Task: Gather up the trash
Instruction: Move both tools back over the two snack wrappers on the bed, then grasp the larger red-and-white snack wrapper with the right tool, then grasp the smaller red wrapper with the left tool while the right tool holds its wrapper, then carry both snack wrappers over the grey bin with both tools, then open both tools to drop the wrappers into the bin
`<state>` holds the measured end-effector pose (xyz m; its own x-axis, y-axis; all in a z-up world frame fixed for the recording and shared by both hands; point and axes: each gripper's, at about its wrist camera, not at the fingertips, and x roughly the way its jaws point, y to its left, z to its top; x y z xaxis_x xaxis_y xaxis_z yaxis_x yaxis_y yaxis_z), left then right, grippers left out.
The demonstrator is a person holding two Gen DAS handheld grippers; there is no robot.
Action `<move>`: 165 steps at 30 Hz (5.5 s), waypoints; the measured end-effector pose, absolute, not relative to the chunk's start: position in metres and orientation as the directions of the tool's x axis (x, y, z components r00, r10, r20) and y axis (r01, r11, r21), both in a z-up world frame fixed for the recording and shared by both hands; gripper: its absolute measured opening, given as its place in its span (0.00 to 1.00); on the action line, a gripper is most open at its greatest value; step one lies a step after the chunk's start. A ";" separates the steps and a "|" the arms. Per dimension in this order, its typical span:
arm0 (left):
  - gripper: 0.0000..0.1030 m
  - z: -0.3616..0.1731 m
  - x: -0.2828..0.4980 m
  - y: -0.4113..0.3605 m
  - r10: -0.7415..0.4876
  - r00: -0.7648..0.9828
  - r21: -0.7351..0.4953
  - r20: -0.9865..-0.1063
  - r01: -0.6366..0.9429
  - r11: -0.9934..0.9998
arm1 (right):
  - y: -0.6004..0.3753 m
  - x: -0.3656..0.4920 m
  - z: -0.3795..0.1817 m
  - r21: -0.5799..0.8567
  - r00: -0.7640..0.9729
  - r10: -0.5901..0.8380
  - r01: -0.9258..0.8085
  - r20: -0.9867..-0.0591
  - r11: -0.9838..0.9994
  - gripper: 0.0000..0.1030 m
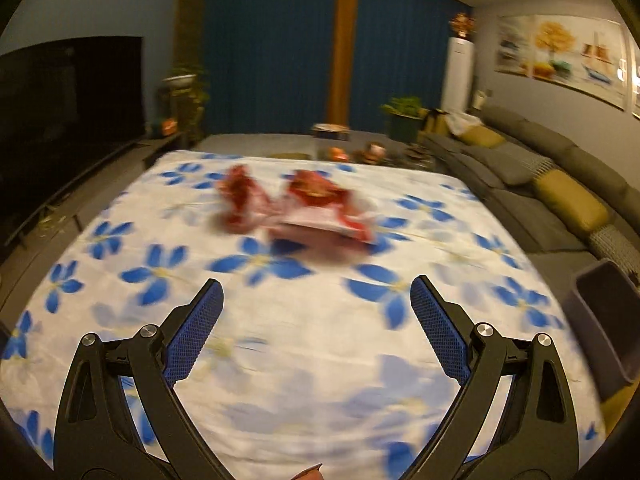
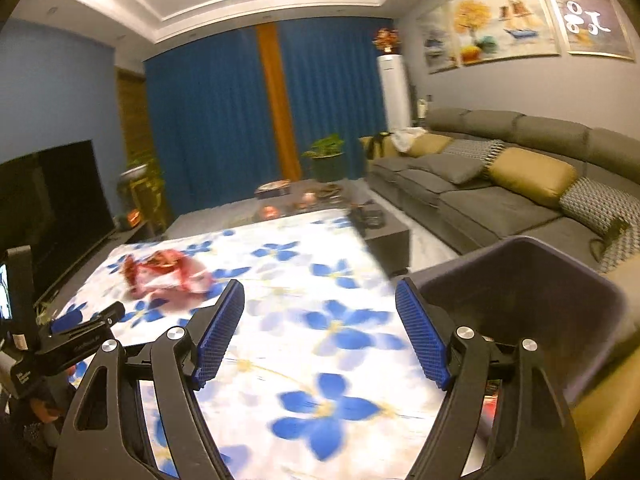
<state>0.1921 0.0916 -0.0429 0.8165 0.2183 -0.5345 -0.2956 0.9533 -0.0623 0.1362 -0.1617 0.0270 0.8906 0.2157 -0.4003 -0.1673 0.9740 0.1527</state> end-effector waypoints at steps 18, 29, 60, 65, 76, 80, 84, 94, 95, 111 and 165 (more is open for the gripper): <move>0.90 -0.053 0.214 0.230 0.412 0.752 -0.072 -0.514 -0.516 0.853 | 0.031 0.247 -0.029 0.009 0.782 0.327 -0.381 -0.531 0.925 0.71; 0.90 -0.056 0.242 0.254 0.413 0.751 -0.067 -0.515 -0.515 0.855 | 0.083 0.289 -0.062 -0.088 0.731 0.304 -0.445 -0.611 0.891 0.68; 0.86 -0.086 0.349 0.255 0.258 0.764 -0.129 -0.591 -0.404 0.905 | 0.038 0.327 -0.060 0.136 0.686 0.410 -0.417 -0.602 0.899 0.23; 0.63 -0.097 0.363 0.262 0.236 0.734 -0.121 -0.637 -0.398 0.910 | 0.032 0.335 -0.056 0.186 0.688 0.446 -0.421 -0.572 0.888 0.57; 0.07 -0.101 0.361 0.269 0.153 0.757 -0.202 -0.635 -0.354 0.913 | 0.054 0.359 -0.066 0.192 0.645 0.465 -0.449 -0.606 0.873 0.62; 0.05 -0.091 0.351 0.270 0.176 0.755 -0.203 -0.631 -0.380 0.903 | 0.065 0.365 -0.070 0.184 0.614 0.471 -0.472 -0.634 0.862 0.62; 0.05 -0.085 0.345 0.265 0.188 0.761 -0.181 -0.621 -0.373 0.910 | 0.076 0.376 -0.080 0.186 0.550 0.469 -0.492 -0.691 0.851 0.41; 0.05 -0.081 0.335 0.255 0.200 0.767 -0.154 -0.610 -0.363 0.919 | 0.063 0.359 -0.075 0.187 0.591 0.467 -0.473 -0.658 0.861 0.15; 0.05 -0.079 0.332 0.254 0.200 0.770 -0.154 -0.606 -0.360 0.920 | 0.060 0.356 -0.073 0.183 0.600 0.462 -0.468 -0.653 0.865 0.14; 0.05 -0.042 0.273 0.183 0.160 0.829 -0.118 -0.536 -0.262 0.958 | -0.048 0.259 -0.005 0.110 0.794 0.341 -0.332 -0.504 0.937 0.14; 0.84 -0.031 0.230 -0.199 -0.326 0.805 -0.051 -0.496 0.348 0.936 | -0.347 0.101 0.009 0.124 0.892 -0.237 0.304 -0.384 0.945 0.78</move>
<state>0.2302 -0.1991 -0.0313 0.8046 -0.3260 -0.4964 0.3478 0.9362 -0.0512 0.1008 -0.3472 0.0088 0.8923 -0.2369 -0.3842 0.3040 0.9446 0.1236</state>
